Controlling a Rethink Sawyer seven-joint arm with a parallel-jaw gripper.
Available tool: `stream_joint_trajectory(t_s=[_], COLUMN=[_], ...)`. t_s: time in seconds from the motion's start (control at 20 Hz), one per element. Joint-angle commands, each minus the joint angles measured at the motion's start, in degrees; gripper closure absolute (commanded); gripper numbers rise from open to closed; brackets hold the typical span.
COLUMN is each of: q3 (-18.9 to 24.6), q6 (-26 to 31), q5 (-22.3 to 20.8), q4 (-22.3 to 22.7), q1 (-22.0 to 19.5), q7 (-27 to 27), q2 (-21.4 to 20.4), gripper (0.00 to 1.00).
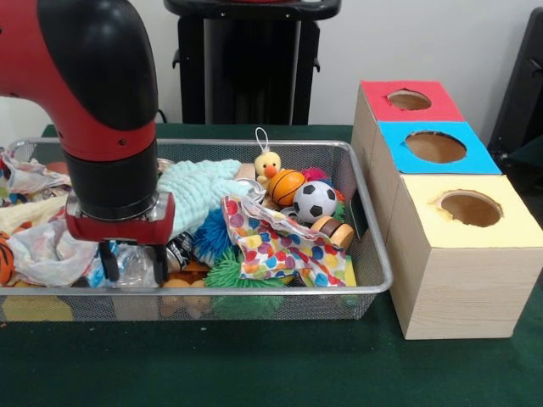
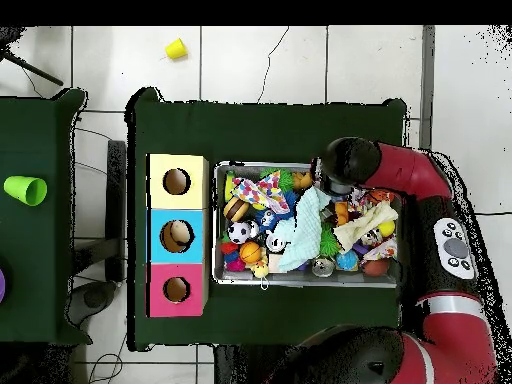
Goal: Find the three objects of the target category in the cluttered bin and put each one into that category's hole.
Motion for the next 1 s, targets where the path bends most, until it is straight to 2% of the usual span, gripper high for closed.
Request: stream_joint_trajectory(t_s=[0.05, 1.0], q3=[4.84, 4.94], q6=[-2.57, -2.12], q5=[-2.17, -2.39], q4=[1.31, 1.6], q1=[-1.07, -0.8], q7=[-9.82, -9.1], q2=[2.46, 1.69], gripper=[0.0, 0.0])
